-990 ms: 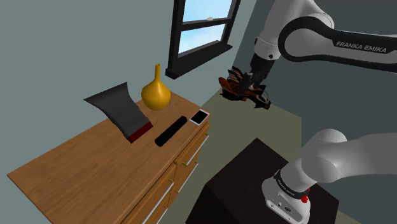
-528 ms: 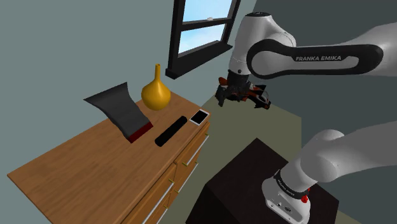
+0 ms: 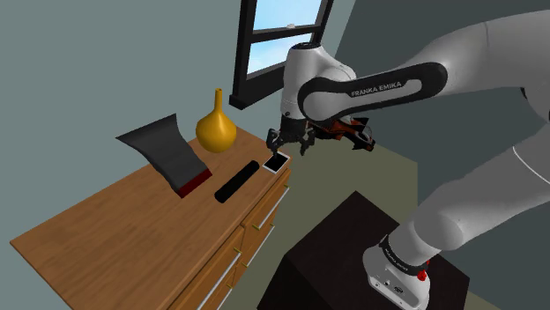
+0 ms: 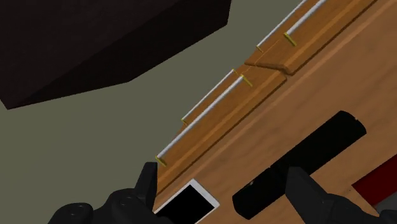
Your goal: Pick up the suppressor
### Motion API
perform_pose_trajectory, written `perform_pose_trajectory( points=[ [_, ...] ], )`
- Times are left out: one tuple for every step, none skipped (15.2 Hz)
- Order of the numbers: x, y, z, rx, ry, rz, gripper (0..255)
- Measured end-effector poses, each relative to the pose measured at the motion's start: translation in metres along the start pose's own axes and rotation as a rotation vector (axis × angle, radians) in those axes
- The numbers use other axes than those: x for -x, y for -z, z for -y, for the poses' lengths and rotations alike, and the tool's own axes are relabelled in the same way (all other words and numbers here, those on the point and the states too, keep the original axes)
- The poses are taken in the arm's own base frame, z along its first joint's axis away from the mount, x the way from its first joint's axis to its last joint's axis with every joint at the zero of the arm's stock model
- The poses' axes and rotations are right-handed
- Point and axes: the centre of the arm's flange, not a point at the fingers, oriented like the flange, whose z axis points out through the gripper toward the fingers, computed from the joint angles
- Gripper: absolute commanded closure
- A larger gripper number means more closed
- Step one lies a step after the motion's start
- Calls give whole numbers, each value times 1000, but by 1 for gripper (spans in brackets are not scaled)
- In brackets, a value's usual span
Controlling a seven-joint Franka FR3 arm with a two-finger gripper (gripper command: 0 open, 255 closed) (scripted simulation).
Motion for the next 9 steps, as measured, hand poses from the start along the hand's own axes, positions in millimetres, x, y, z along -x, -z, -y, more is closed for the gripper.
perform_pose_trajectory(
  points=[
    [-7, -9, 8, 1, -34, 7, 0],
    [-12, -15, 18, 3, -66, 15, 0],
    [-17, -24, 28, 3, -98, 21, 0],
    [-23, -36, 37, 5, -132, 28, 0],
    [-29, -42, 44, 6, -165, 36, 0],
    [-35, -53, 54, 7, -196, 43, 0],
    [-38, -60, 61, 9, -230, 50, 0],
    [-46, -67, 71, 9, -262, 56, 0],
    [-53, -76, 79, 10, -296, 63, 0]
  ],
)
